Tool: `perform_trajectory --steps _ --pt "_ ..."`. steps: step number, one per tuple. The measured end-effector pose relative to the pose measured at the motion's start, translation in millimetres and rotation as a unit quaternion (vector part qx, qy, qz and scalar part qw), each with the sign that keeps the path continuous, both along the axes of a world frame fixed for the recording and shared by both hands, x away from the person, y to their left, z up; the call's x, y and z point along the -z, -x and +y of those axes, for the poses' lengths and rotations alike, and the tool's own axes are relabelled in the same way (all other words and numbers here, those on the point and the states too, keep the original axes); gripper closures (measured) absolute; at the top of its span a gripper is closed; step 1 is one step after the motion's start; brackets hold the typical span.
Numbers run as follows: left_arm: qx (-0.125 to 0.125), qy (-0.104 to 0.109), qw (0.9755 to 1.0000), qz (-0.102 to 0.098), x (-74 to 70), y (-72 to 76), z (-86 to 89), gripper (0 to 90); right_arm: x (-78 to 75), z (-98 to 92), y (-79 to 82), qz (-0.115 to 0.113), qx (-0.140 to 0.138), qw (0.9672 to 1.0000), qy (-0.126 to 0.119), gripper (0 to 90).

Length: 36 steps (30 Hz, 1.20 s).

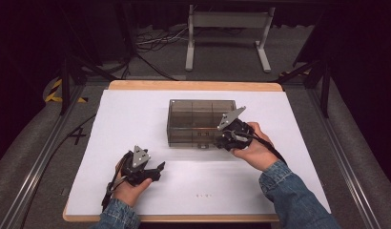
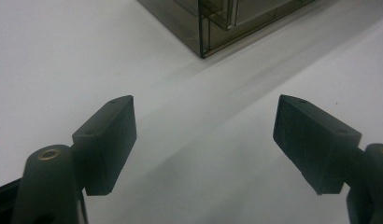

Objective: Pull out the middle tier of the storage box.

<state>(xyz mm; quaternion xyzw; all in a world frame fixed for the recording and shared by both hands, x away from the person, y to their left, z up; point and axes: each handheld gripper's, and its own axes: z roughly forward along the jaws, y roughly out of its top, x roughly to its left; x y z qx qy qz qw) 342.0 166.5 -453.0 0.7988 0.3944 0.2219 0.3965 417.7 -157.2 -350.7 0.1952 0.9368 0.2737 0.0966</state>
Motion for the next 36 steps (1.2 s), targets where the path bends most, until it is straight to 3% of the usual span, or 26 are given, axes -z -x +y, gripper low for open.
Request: perform_trajectory --steps 16,36 --pt "0.002 -0.002 1.0 -0.001 0.0 -0.1 -0.2 21.8 14.4 1.0 -13.9 0.02 0.004 0.9994 0.028 73.7" --pt "0.004 -0.001 1.0 0.0 0.6 -0.1 -1.0 21.3 20.0 6.5 -16.0 0.045 -0.021 0.9964 0.069 78.2"
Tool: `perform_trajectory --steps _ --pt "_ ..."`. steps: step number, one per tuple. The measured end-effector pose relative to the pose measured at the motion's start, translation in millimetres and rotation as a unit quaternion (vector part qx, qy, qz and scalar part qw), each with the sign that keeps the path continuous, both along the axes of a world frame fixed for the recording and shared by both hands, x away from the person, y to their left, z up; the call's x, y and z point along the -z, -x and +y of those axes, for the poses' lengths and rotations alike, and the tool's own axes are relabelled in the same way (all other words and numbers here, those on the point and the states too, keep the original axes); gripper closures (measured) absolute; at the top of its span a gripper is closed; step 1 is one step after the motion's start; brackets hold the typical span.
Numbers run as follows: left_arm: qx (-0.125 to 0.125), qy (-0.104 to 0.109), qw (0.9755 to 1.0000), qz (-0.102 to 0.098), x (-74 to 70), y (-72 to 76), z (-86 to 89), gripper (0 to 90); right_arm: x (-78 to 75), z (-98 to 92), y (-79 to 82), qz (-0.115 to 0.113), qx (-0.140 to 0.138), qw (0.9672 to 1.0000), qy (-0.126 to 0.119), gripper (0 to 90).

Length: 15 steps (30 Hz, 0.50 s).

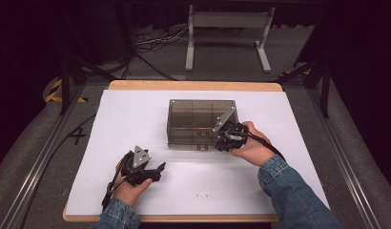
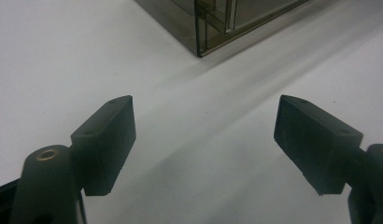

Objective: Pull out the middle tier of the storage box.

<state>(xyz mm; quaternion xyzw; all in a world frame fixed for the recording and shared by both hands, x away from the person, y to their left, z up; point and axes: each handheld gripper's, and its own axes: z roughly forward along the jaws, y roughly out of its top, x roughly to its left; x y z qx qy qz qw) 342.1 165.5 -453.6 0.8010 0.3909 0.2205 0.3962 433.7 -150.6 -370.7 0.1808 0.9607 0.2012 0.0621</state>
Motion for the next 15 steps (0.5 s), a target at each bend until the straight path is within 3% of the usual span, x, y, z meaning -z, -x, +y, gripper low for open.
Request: perform_trajectory --steps 15 --pt "-0.004 0.009 0.9999 0.003 -0.4 -0.4 1.8 21.2 -3.3 4.9 21.9 -0.013 -0.042 0.9987 0.024 82.0"
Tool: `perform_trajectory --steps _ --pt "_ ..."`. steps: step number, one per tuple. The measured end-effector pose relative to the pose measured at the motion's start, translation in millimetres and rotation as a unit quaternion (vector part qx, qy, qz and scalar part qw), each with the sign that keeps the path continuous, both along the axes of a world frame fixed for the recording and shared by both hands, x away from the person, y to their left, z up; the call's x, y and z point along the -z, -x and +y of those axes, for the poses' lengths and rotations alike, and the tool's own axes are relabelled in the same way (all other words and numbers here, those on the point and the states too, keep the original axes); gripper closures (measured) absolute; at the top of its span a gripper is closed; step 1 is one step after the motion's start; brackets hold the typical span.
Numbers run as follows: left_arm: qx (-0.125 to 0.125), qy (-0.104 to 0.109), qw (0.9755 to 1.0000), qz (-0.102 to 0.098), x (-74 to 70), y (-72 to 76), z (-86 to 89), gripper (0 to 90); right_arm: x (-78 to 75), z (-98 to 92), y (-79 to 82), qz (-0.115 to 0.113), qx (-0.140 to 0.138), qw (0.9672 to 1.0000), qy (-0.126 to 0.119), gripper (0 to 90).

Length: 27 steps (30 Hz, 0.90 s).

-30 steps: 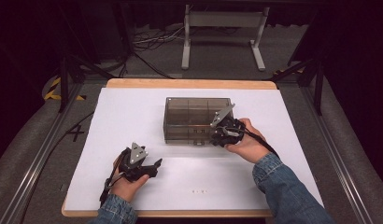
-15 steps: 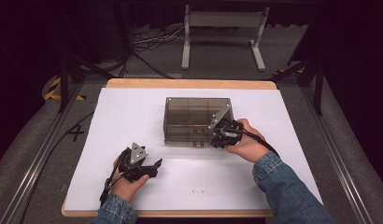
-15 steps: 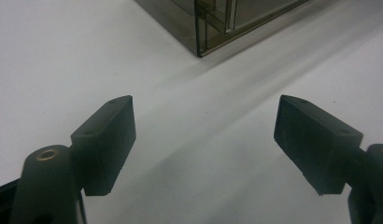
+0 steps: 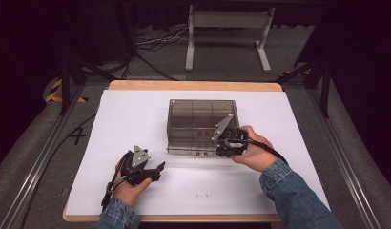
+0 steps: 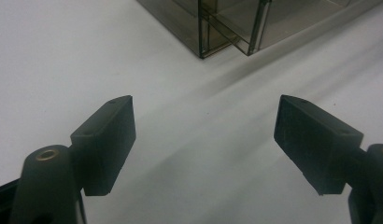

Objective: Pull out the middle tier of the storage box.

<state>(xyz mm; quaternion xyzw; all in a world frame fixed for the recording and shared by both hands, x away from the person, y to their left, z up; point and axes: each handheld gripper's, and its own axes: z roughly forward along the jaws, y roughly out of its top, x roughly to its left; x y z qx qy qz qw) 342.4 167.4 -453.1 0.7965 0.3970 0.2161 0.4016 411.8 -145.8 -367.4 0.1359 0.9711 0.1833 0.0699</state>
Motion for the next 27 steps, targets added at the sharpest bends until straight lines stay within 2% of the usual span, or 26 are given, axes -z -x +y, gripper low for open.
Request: perform_trajectory --steps 4,13,27 --pt "0.001 -0.001 1.0 0.0 -0.2 0.0 0.3 21.3 -0.6 -1.0 2.7 0.003 -0.001 1.0 0.001 82.0" --pt "0.001 -0.001 1.0 0.0 -0.1 0.0 0.2 21.3 -0.8 -3.5 6.0 -0.002 -0.025 0.9997 0.004 82.6" --pt "0.0 -0.002 1.0 0.0 0.0 0.1 -0.1 21.2 4.5 -3.9 5.5 0.002 -0.024 0.9997 0.006 82.9"
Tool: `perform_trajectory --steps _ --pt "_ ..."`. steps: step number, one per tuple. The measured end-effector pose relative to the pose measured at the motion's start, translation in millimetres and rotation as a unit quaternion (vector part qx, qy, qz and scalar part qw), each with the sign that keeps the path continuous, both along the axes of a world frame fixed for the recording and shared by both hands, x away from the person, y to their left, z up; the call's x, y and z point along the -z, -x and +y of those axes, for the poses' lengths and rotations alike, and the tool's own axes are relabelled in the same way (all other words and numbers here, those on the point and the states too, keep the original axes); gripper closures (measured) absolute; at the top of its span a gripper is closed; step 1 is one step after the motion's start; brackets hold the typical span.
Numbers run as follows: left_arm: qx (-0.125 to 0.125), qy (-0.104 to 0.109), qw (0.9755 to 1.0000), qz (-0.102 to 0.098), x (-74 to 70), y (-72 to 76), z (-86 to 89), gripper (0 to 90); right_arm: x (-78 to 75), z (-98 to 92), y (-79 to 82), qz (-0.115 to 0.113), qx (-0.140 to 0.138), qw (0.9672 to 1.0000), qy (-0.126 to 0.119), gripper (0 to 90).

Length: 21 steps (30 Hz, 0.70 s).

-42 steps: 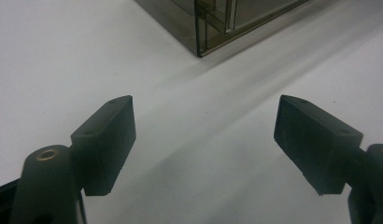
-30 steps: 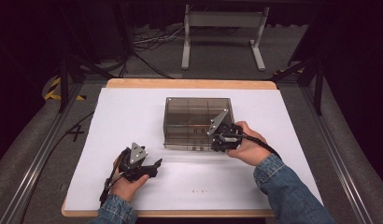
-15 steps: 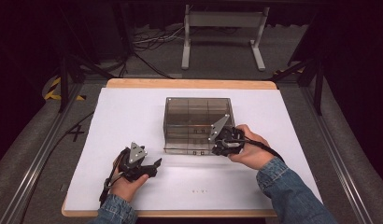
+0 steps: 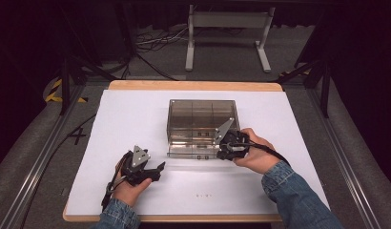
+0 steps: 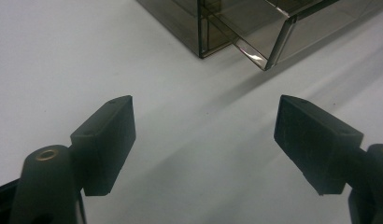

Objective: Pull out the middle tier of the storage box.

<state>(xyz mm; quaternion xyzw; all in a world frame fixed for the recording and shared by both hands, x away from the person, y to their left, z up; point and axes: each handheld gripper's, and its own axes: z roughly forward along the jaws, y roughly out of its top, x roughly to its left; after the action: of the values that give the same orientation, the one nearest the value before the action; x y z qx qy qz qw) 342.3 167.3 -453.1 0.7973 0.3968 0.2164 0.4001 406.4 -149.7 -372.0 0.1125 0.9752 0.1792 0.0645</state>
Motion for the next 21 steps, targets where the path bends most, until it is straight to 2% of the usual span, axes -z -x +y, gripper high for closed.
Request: perform_trajectory --steps 18,21 --pt "0.001 -0.003 1.0 -0.001 0.0 0.0 -0.1 21.2 -4.5 0.0 4.4 -0.007 0.005 1.0 0.0 79.1" --pt "0.001 -0.004 1.0 -0.001 0.0 0.0 -0.2 21.2 -6.6 -0.4 6.5 -0.01 0.006 0.9999 -0.007 78.4"
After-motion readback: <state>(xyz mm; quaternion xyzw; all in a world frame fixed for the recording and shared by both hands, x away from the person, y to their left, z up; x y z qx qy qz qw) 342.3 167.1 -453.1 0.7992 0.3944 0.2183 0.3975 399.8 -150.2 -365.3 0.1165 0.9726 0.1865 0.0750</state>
